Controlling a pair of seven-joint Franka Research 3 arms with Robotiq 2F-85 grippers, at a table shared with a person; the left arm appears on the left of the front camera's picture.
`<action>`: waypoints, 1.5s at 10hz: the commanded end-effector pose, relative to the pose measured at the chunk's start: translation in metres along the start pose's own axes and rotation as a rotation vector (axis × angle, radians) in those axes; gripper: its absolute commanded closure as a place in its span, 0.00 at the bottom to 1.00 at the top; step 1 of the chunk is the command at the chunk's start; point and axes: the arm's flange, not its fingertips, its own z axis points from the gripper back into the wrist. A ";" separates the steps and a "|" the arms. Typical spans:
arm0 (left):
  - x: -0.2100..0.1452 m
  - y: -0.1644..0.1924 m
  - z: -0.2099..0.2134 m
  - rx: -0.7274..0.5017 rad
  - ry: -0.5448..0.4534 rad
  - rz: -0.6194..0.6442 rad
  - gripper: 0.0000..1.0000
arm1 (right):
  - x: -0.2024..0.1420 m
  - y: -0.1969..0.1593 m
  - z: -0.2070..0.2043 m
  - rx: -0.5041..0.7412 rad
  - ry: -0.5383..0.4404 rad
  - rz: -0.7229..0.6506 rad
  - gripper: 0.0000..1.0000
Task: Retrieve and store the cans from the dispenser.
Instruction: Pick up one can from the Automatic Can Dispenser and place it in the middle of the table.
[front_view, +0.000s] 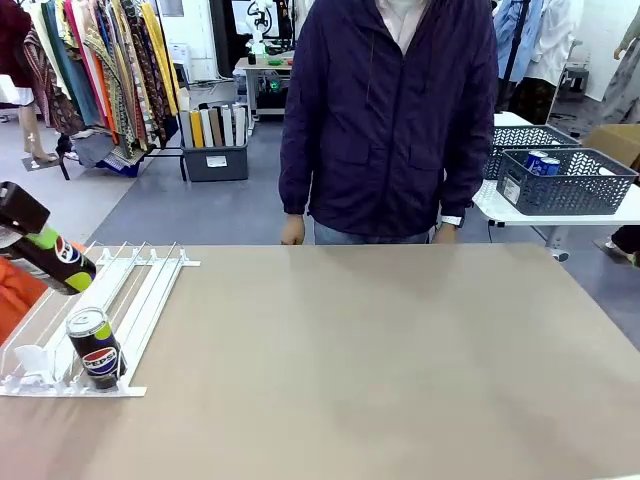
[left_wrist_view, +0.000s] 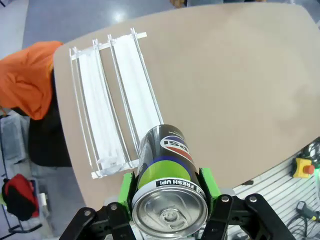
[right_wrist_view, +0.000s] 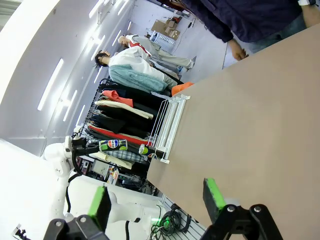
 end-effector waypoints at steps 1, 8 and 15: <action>-0.001 -0.007 -0.001 0.015 0.018 -0.018 1.00 | 0.005 0.003 -0.002 0.021 -0.023 0.005 0.00; 0.020 -0.036 -0.019 -0.062 -0.043 0.125 1.00 | 0.005 0.003 -0.002 0.021 -0.023 0.005 0.00; 0.054 -0.312 -0.219 -0.058 0.157 -0.110 1.00 | 0.005 0.003 -0.002 0.021 -0.023 0.005 0.00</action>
